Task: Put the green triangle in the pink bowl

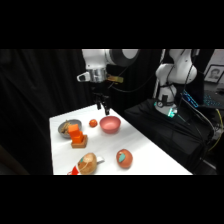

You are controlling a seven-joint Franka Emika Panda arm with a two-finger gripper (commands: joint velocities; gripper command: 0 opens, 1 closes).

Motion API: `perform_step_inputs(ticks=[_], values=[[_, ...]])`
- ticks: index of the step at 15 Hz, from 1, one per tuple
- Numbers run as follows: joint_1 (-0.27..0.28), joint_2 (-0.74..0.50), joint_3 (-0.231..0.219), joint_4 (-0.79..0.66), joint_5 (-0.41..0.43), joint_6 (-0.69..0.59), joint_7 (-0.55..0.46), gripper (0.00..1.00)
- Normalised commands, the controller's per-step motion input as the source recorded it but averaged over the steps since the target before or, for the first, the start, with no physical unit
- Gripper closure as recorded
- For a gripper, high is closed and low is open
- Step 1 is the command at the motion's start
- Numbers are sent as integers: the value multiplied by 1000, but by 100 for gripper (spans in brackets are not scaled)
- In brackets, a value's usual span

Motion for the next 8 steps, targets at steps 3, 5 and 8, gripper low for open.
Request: perform_step_inputs(ticks=[3,5,8], values=[[-9,-20,22,-1,-5,11,83,0],[40,-39,58,45,17,-10,282,0],[93,61,82,179,-8,-43,407,0]])
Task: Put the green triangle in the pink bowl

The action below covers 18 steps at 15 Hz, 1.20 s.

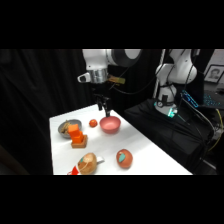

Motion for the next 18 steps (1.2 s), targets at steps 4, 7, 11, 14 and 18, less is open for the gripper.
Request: perform_step_inputs(ticks=[4,7,11,14,18], values=[[134,262,79,343,-118,-10,506,0],[143,474,39,546,-168,-7,512,0],[172,506,-3,621,-158,-16,475,0],[190,346,-29,471,-117,-14,382,0],[182,234,-34,328,-83,31,300,0]])
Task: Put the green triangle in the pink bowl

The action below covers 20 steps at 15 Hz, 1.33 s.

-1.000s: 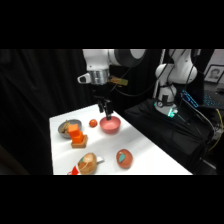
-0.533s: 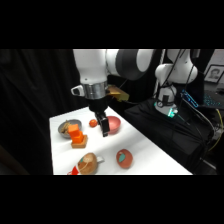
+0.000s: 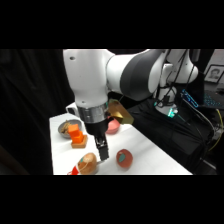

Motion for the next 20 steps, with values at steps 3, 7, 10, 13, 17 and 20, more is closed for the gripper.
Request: perform_step_inputs(ticks=[3,7,10,13,17,20], values=[[159,306,-40,337,-85,111,225,0],[133,388,-81,405,-64,177,199,0],[153,402,-153,432,-116,165,215,0],[112,331,-143,339,-87,152,194,0],[97,220,-119,208,-61,145,194,0],[104,121,-75,92,-39,136,159,0]])
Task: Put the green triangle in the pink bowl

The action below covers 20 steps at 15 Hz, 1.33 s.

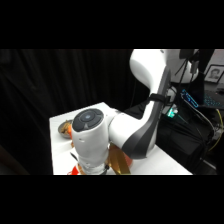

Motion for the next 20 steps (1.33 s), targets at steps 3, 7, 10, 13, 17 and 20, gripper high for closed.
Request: perform_step_inputs(ticks=[3,7,10,13,17,20], values=[[79,123,-70,101,-31,143,110,0],[35,145,-75,111,-15,146,67,0],[24,143,-52,118,-5,147,8,26],[45,76,-54,88,-12,104,-5,52],[43,14,-53,47,-20,40,-23,77],[33,-21,-40,31,-20,-12,-52,96]])
